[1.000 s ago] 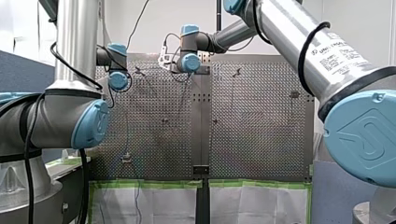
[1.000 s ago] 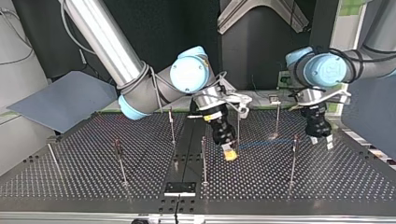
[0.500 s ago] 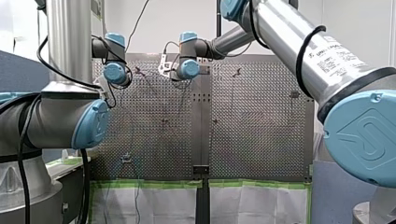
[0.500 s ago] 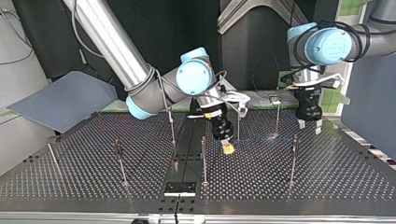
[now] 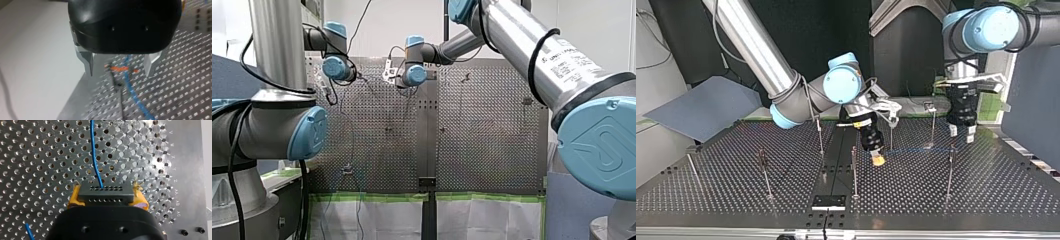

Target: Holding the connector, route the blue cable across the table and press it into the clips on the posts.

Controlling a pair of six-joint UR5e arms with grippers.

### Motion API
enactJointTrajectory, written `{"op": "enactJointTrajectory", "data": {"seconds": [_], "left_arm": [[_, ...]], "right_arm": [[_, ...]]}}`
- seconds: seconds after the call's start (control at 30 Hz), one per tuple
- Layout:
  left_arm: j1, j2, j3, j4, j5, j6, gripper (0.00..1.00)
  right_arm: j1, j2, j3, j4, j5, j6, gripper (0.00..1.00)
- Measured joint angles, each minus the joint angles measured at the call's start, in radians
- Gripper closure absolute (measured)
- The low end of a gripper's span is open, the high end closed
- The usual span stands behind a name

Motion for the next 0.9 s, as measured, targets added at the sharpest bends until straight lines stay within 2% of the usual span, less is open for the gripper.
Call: {"op": "enactJointTrajectory", "data": {"seconds": [0.23,0.37,0.57,0.7,0.9], "left_arm": [[-0.030,-0.007,0.000,0.002,0.027,0.079,0.01],[-0.042,-0.005,0.001,0.028,0.034,0.124,0.01],[-0.063,-0.041,0.006,0.059,0.039,0.188,0.01],[-0.076,-0.065,0.024,0.088,0.033,0.203,0.01],[-0.095,-0.101,0.073,0.098,0.016,0.208,0.01]], "right_arm": [[-0.001,0.000,0.000,-0.001,-0.003,0.000,1.00],[-0.001,0.001,0.000,-0.001,-0.004,0.000,1.00],[-0.001,0.001,0.000,-0.002,-0.004,0.000,1.00],[-0.001,0.001,0.000,-0.002,-0.005,0.000,1.00],[-0.003,0.001,0.000,-0.003,-0.005,0.001,1.00]]}}
